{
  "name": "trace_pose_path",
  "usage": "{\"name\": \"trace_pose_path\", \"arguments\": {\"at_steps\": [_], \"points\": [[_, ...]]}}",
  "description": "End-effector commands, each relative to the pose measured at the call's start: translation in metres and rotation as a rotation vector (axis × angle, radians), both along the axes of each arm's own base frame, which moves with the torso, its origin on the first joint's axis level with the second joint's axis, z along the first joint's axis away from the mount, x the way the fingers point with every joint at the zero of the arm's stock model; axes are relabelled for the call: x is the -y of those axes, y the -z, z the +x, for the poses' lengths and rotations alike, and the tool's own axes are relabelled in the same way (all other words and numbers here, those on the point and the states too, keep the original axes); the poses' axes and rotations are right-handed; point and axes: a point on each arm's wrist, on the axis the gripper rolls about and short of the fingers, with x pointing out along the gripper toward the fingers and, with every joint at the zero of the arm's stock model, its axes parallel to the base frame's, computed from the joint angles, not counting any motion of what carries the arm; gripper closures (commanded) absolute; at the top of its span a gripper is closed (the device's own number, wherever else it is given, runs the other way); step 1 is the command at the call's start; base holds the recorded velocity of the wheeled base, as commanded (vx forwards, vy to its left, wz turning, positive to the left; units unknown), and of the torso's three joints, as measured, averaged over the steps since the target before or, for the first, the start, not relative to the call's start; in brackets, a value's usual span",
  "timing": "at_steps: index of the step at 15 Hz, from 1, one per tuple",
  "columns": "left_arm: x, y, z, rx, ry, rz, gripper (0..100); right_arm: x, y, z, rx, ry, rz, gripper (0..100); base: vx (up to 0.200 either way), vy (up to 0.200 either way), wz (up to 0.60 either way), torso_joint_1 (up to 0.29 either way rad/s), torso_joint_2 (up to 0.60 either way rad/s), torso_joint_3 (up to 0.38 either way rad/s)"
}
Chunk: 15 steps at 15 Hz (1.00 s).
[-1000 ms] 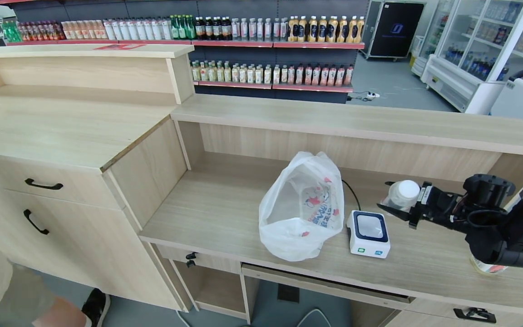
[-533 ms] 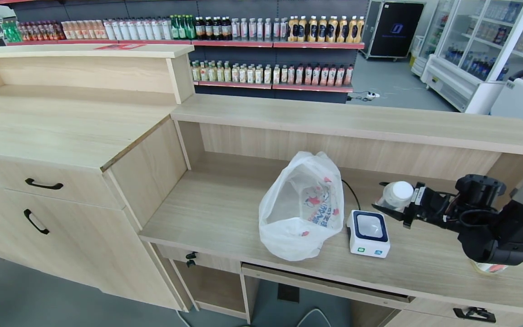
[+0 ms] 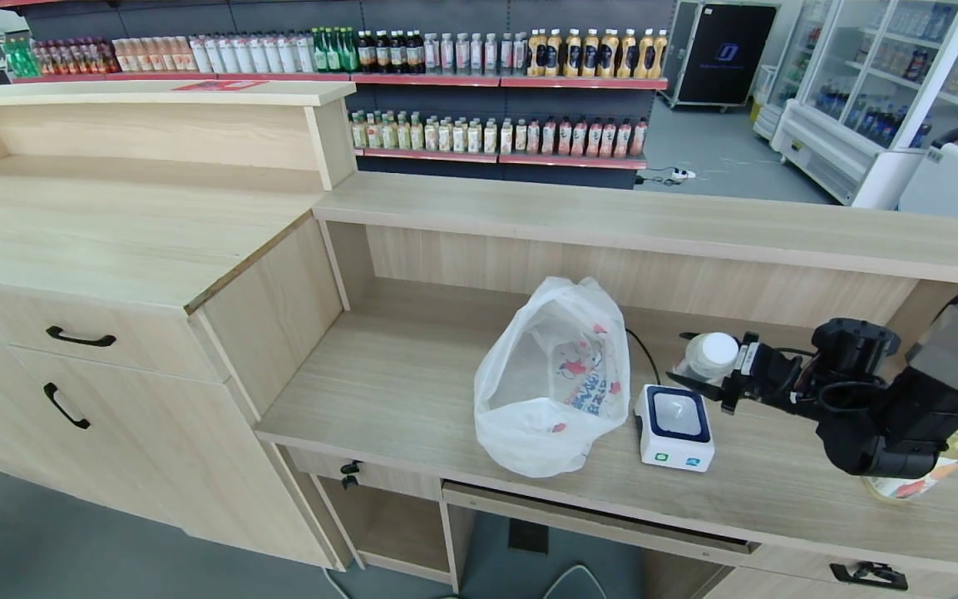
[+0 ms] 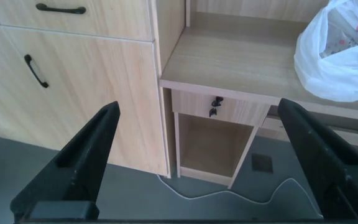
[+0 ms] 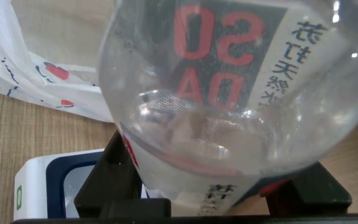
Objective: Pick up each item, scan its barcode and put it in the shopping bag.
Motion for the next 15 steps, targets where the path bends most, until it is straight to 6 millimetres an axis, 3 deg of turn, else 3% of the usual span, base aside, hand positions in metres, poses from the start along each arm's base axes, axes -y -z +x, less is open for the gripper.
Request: {"name": "trace_pose_path", "arguments": {"at_steps": [1,12,14,15], "points": [[0.000,0.000,0.000,0.000,-0.001,0.000,0,-0.001,0.006,0.002,-0.011,-0.003,0.001,100,0.000,0.000,0.00,0.000,0.00,0.000],[0.000,0.000,0.000,0.000,-0.001,0.000,0,-0.002,0.006,0.003,-0.008,-0.007,0.001,100,0.000,0.000,0.00,0.000,0.00,0.000],[0.000,0.000,0.000,0.000,-0.001,0.000,0,-0.003,-0.005,0.001,0.006,-0.006,0.004,100,0.000,0.000,0.00,0.000,0.00,0.000],[0.000,0.000,0.000,0.000,-0.001,0.000,0,-0.003,-0.022,-0.002,0.008,0.000,0.020,100,0.000,0.000,0.00,0.000,0.00,0.000]]}}
